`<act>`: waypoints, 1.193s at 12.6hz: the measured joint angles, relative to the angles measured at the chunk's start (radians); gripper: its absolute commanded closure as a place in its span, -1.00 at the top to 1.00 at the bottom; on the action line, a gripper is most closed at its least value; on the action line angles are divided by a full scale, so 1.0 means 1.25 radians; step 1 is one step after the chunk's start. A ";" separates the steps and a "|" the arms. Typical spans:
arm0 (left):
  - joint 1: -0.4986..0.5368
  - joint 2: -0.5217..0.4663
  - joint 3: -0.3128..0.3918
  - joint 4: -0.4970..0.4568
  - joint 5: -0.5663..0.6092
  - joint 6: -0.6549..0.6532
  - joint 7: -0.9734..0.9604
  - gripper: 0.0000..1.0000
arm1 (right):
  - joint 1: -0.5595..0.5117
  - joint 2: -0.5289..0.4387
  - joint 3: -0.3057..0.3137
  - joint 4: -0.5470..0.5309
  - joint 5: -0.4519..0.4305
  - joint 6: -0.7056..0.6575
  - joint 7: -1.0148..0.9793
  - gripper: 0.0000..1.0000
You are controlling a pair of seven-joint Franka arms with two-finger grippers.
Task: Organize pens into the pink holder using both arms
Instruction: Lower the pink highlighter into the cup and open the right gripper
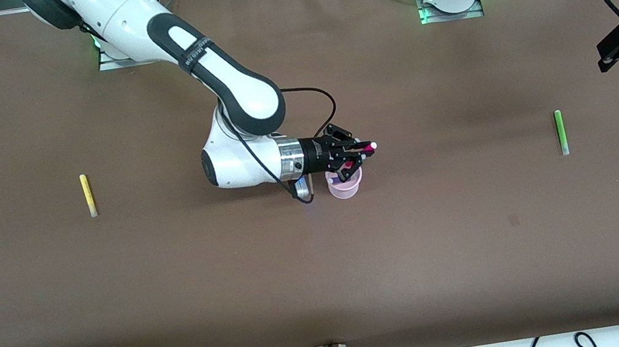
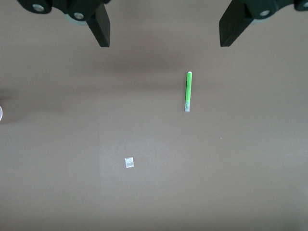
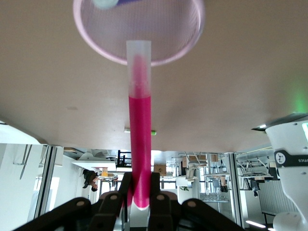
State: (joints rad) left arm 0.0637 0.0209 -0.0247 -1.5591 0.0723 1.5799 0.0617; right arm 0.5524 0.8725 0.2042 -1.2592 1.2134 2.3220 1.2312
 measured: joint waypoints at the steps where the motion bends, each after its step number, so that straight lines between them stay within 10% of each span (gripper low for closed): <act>1: 0.000 0.000 0.000 0.002 0.000 -0.004 0.000 1.00 | 0.001 0.012 0.000 0.002 0.000 0.011 -0.009 -1.00; 15: -0.005 0.000 -0.026 0.004 0.000 -0.078 0.000 1.00 | 0.004 0.044 0.000 0.012 0.141 0.038 -0.065 -1.00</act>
State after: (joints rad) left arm 0.0578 0.0214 -0.0573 -1.5538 0.0717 1.4825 0.0623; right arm 0.5575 0.9270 0.2042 -1.2441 1.3900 2.3699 1.1495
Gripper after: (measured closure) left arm 0.000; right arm 0.824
